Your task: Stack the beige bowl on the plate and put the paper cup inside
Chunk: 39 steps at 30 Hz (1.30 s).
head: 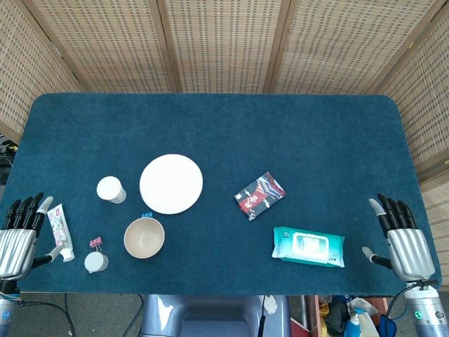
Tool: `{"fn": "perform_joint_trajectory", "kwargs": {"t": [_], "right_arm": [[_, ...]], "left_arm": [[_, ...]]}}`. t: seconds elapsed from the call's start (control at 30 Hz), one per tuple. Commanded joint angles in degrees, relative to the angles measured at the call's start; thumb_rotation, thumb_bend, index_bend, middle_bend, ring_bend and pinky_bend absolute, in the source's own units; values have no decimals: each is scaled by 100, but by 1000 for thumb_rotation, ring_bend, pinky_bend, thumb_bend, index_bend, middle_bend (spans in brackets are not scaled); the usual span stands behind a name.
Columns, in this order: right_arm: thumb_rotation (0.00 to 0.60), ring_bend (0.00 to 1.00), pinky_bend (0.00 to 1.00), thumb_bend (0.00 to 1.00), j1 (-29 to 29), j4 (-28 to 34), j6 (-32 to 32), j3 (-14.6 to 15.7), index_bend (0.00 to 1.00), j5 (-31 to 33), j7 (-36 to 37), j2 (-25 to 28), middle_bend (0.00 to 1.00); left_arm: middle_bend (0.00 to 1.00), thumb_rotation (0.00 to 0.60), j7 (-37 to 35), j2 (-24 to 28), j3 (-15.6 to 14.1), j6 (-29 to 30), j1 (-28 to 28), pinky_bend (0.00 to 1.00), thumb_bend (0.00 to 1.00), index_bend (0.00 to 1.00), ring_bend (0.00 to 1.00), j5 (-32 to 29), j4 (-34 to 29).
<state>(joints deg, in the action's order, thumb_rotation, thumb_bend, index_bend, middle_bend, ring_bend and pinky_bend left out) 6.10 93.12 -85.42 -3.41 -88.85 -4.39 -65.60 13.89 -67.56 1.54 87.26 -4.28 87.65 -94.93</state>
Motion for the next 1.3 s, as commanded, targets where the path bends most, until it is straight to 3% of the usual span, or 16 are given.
{"fn": "perform_joint_trajectory", "kwargs": {"t": [0.03, 0.43, 0.63, 1.0, 1.3], "right_arm": [[600, 0, 0, 146, 1, -1, 6, -1, 4, 7, 1, -1, 0], [600, 0, 0, 146, -13, -29, -4, -22, 4, 54, 83, 20, 0], [600, 0, 0, 146, -16, -16, 0, -18, 4, 53, 68, 27, 0], [600, 0, 0, 146, -24, 3, -7, -22, 4, 66, 53, 34, 0], [600, 0, 0, 146, -35, -2, -23, -35, 4, 80, 117, 56, 0]], "left_arm": [[0, 600, -9, 2, 3, -14, -3, 0, 123, 27, 0, -14, 6], [0, 600, -91, 31, -25, -27, -20, 0, 122, 41, 0, 68, -69], [0, 600, -553, 160, -221, -155, -105, 0, 133, 97, 0, 452, -226], [0, 600, -1026, 430, -597, -424, -352, 0, 152, 290, 0, 1263, -90], [0, 600, -756, 185, -680, -1000, -557, 0, 190, 324, 0, 1168, 68]]}}
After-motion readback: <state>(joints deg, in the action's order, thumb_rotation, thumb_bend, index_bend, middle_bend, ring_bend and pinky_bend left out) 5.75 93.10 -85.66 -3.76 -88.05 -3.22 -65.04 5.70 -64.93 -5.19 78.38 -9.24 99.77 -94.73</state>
